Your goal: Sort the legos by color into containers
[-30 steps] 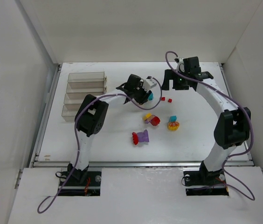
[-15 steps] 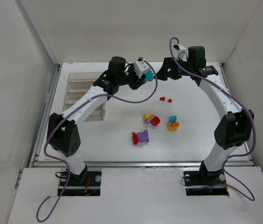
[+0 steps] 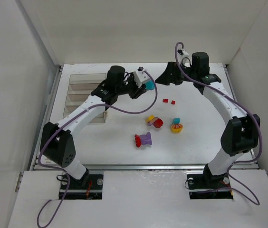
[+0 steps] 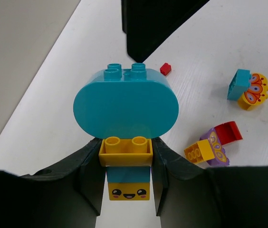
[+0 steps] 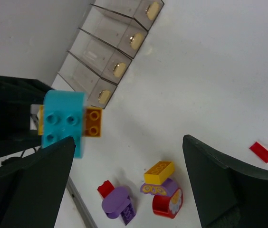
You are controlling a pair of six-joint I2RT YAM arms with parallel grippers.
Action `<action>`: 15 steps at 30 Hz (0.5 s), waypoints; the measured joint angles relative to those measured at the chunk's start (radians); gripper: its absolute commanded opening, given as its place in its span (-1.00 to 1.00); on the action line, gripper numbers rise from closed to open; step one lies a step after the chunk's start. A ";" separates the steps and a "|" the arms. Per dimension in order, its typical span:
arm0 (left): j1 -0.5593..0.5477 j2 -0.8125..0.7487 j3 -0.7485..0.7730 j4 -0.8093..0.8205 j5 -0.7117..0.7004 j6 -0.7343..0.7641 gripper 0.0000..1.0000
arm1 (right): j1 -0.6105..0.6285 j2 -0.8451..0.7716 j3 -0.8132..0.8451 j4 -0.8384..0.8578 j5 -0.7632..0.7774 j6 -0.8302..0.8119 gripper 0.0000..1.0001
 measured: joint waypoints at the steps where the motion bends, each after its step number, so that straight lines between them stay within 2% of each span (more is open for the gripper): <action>1: 0.004 -0.003 -0.006 0.000 -0.001 -0.002 -1.00 | -0.001 -0.015 -0.008 -0.001 0.002 0.003 1.00; 8: 0.013 -0.014 -0.048 0.004 -0.013 -0.006 -1.00 | 0.006 -0.102 -0.016 0.024 -0.018 0.024 1.00; 15: 0.013 -0.037 -0.058 0.010 -0.021 -0.006 -1.00 | 0.068 -0.048 0.011 0.054 -0.081 0.036 1.00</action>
